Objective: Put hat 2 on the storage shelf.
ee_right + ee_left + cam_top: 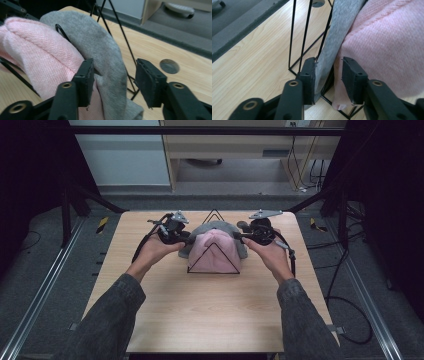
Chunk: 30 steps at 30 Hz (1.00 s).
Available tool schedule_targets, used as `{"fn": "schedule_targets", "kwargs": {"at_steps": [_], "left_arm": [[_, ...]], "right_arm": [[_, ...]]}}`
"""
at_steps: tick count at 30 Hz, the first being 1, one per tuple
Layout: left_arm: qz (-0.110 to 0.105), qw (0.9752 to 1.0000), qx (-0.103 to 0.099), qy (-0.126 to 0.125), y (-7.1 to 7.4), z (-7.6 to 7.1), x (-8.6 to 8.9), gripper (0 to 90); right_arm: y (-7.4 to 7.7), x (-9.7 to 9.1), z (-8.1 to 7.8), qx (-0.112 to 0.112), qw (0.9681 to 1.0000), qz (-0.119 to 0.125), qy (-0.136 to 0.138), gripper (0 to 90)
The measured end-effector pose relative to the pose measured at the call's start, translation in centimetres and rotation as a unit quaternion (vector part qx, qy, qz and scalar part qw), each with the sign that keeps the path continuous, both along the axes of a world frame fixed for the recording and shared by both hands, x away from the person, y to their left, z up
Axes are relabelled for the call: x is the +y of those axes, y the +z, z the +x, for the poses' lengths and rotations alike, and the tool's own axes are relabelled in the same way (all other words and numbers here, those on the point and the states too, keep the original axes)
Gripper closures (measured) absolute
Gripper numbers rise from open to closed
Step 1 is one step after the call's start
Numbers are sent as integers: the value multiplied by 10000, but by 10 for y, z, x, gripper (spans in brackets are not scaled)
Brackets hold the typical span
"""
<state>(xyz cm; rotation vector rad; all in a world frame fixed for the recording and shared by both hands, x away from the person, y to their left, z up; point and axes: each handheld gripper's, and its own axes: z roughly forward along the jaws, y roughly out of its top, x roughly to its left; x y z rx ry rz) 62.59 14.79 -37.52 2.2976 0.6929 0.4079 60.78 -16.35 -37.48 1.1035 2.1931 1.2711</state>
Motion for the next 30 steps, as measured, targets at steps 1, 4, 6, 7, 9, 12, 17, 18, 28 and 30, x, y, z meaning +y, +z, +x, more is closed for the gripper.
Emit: {"fn": "schedule_targets", "kwargs": {"at_steps": [1,4,6,7,9,12,17,18,28,30], "left_arm": [[-26,10000,-9,45,1,-2,1,606],[-47,9998,-100,155,5,-8,5,511],[-30,9996,-191,188,9,-14,8,459],[7,9995,-227,202,11,-17,10,420],[-15,9995,-239,217,13,-26,14,334],[47,9995,-241,179,13,-43,21,202],[7,9997,-179,160,-1,-76,31,104],[83,9997,-193,159,-4,-82,32,96],[89,9999,46,115,-63,-129,53,69],[76,9998,107,176,-72,-135,59,72]], "right_arm": [[3,-3,-3,-71,10000,-12,-36,469],[11,-10,-11,-183,9997,10,-139,413],[16,-13,-17,-225,9996,15,-183,391],[19,-17,-22,-293,9994,23,-199,376],[23,-22,-32,-357,9991,22,-213,340],[24,-31,-48,-352,9991,-12,-223,290],[8,-42,-72,-283,9988,-215,-341,201],[1,-45,-78,-248,9986,-283,-371,191],[-76,-45,-122,282,9985,-336,-333,113],[-86,-43,-125,469,9978,-376,-274,105]]}}
